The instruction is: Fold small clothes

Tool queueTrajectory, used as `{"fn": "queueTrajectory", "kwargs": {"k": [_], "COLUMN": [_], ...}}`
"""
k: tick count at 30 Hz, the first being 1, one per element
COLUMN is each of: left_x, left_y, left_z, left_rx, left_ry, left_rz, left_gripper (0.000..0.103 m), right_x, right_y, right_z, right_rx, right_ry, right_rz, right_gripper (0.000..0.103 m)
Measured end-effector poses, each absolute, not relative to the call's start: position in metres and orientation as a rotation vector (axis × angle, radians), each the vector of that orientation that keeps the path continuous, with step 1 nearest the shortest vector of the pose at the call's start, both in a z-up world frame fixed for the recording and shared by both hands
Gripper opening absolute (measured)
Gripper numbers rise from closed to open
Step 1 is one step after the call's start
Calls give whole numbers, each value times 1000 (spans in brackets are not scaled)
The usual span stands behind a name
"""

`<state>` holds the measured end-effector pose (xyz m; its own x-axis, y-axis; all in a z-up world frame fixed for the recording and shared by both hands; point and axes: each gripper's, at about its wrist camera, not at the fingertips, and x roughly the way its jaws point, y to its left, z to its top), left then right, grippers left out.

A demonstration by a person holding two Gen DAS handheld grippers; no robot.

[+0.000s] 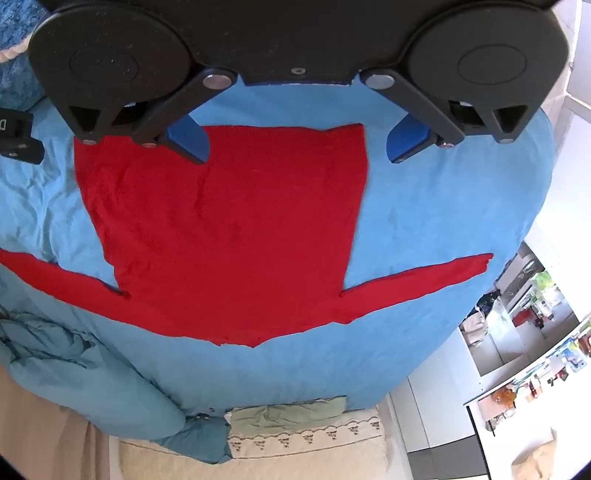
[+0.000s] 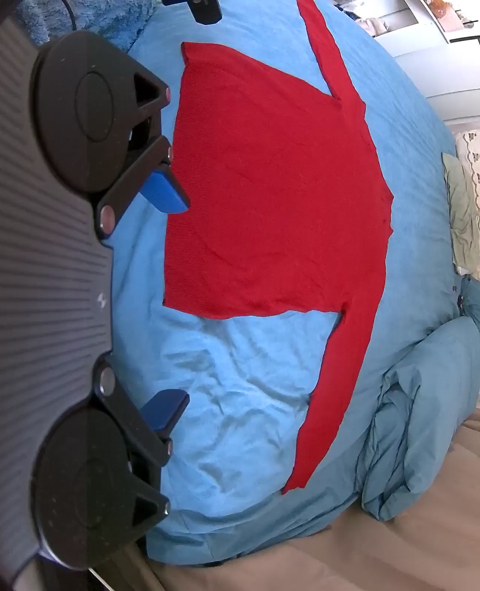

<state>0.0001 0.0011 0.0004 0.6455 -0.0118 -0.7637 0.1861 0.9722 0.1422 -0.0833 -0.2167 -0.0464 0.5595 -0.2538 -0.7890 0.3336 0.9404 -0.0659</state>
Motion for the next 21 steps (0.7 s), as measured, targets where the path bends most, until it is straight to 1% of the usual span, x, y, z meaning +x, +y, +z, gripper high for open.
{"fn": "queueTrajectory", "kwargs": {"k": [3, 7, 9, 21], "left_x": [2, 9, -1, 2], "left_y": [8, 4, 2, 8], "left_z": [4, 2, 4, 3], "left_rx": [169, 197, 198, 189], "left_ry": [862, 863, 838, 852], "left_rz": [-138, -118, -109, -104], "left_gripper": [103, 103, 103, 103], "right_x": [-83, -83, -83, -72], "right_y": [-217, -216, -216, -217], "right_z": [-47, -47, -47, -46], "right_rx": [105, 102, 100, 91], "right_ry": [917, 915, 913, 904], "right_rz": [-336, -342, -343, -344], "right_gripper": [103, 103, 103, 103]}}
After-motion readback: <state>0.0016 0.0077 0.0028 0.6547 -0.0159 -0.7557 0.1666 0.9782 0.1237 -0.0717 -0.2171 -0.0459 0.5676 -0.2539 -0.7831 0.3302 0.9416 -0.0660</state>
